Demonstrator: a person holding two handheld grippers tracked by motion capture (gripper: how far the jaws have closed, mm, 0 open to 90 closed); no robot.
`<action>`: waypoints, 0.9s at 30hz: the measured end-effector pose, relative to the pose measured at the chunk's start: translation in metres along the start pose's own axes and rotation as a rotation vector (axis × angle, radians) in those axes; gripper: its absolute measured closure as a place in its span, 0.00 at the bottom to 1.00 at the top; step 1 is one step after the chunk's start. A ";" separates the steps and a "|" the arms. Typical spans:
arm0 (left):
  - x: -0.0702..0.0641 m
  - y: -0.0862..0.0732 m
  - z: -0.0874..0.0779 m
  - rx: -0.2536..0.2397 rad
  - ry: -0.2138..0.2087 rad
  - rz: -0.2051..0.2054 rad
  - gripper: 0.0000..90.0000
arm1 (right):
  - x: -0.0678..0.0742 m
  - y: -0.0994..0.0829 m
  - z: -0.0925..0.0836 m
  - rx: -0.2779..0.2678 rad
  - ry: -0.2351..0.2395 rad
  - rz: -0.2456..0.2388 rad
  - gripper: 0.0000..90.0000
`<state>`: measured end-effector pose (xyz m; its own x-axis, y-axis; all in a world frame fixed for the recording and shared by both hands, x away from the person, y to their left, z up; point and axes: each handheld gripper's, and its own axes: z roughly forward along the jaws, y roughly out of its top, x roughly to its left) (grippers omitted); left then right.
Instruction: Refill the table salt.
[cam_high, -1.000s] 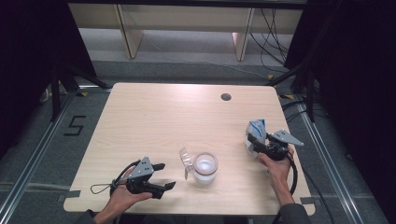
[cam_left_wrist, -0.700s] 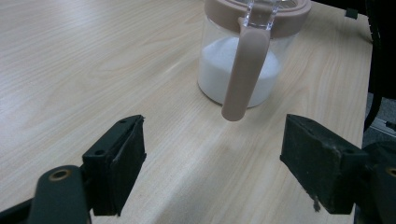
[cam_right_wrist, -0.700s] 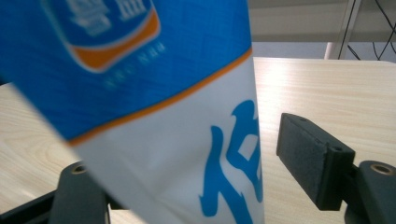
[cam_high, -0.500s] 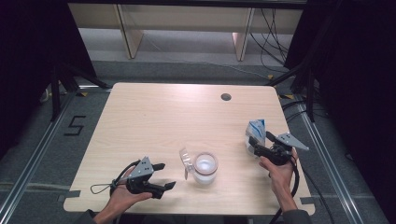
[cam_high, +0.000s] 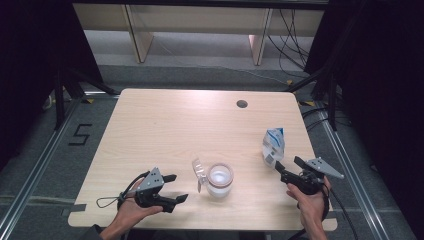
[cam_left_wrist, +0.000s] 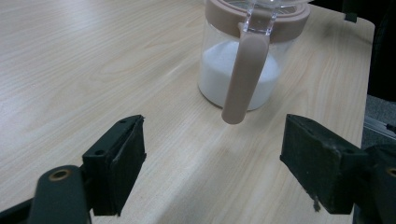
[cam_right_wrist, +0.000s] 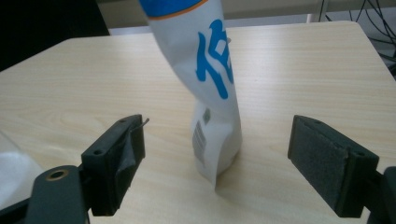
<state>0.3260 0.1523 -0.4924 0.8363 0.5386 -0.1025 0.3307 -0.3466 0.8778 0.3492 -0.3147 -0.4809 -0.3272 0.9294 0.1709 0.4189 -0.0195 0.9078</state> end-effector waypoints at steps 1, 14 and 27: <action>-0.001 0.000 0.000 -0.004 -0.004 -0.003 0.23 | 0.002 -0.001 -0.001 -0.009 0.005 -0.012 0.22; -0.001 0.002 -0.001 -0.014 -0.017 -0.044 0.24 | 0.040 -0.010 -0.019 0.054 0.078 -0.142 0.23; -0.001 0.004 -0.005 -0.025 -0.006 -0.065 0.24 | 0.071 -0.019 -0.024 0.114 0.167 -0.223 0.23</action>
<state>0.3247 0.1540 -0.4864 0.8163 0.5544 -0.1623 0.3735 -0.2921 0.8805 0.2976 -0.2575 -0.4773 -0.5529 0.8322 0.0412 0.4105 0.2290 0.8826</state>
